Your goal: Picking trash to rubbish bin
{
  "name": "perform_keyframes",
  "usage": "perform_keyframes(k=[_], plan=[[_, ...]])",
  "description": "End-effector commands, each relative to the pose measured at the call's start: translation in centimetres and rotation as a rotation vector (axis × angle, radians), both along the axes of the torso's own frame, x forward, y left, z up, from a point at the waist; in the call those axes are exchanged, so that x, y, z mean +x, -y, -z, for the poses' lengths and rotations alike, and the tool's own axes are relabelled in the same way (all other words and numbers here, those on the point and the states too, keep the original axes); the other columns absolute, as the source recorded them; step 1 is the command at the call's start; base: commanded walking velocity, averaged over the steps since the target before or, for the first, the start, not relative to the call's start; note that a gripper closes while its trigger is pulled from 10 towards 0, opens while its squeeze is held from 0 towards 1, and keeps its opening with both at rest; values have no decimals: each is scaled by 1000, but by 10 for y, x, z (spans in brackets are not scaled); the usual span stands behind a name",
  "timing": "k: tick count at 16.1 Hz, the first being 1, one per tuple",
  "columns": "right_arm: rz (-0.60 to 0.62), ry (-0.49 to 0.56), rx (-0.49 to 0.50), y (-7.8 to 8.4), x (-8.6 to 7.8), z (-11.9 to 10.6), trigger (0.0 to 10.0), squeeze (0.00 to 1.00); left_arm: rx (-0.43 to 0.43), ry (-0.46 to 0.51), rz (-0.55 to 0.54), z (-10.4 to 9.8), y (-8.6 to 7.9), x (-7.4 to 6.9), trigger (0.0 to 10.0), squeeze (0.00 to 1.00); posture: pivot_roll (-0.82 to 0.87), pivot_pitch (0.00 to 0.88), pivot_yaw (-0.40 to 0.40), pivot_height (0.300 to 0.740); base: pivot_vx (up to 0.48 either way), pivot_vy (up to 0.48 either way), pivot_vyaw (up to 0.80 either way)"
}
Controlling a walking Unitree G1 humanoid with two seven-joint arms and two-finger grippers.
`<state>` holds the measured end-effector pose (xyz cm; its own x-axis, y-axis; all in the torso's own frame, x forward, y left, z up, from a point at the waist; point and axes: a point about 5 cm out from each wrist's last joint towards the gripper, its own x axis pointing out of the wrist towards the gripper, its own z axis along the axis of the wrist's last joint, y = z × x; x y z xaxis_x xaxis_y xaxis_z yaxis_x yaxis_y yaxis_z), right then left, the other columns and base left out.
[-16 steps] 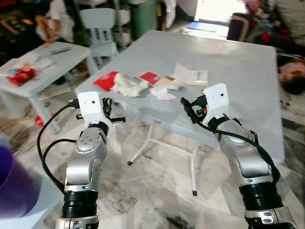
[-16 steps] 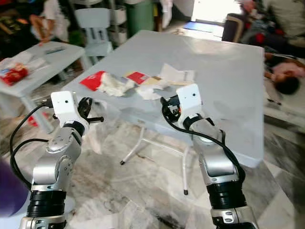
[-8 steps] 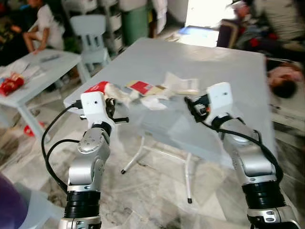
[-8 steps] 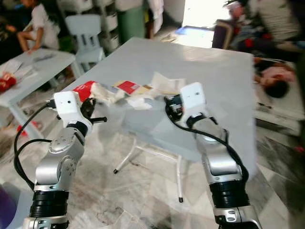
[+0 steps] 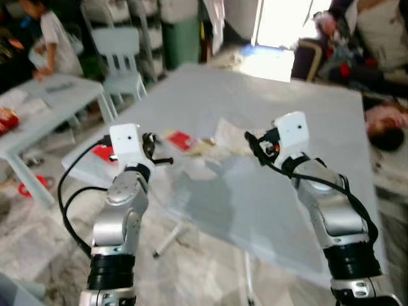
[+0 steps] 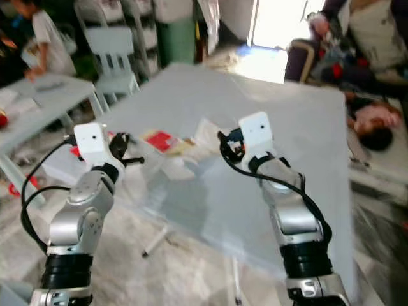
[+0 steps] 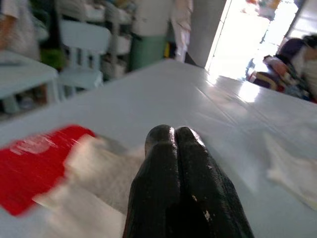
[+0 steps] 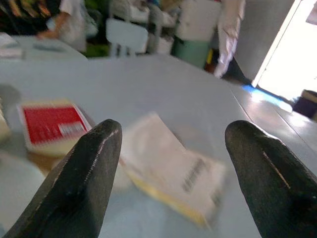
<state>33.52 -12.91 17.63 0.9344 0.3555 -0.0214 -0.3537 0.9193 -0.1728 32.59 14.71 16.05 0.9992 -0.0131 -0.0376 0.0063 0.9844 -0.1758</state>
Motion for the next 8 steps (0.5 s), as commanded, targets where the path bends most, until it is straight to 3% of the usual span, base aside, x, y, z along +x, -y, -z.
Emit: perform_keyframes(k=[1, 2, 4, 8], plan=[[-51, 13, 3, -11, -1, -4, 10000, 0, 11, -6, -28, 1, -7, 0, 0, 0, 58, 2, -1, 740, 480, 0, 0], [-61, 11, -2, -11, -1, -4, 10000, 0, 14, -7, -29, 1, -7, -1, 0, 0, 61, 3, -2, 740, 480, 0, 0], [-93, 17, -27, -12, -1, -4, 10000, 0, 54, 10, -53, 1, -11, -7, 0, 0, 70, 4, -4, 740, 0, 0, 0], [-164, 40, -46, -5, 9, -14, 10000, 0, 130, -18, -75, 15, -20, -35, 0, 0, 123, 16, -19, 740, 0, 0, 0]])
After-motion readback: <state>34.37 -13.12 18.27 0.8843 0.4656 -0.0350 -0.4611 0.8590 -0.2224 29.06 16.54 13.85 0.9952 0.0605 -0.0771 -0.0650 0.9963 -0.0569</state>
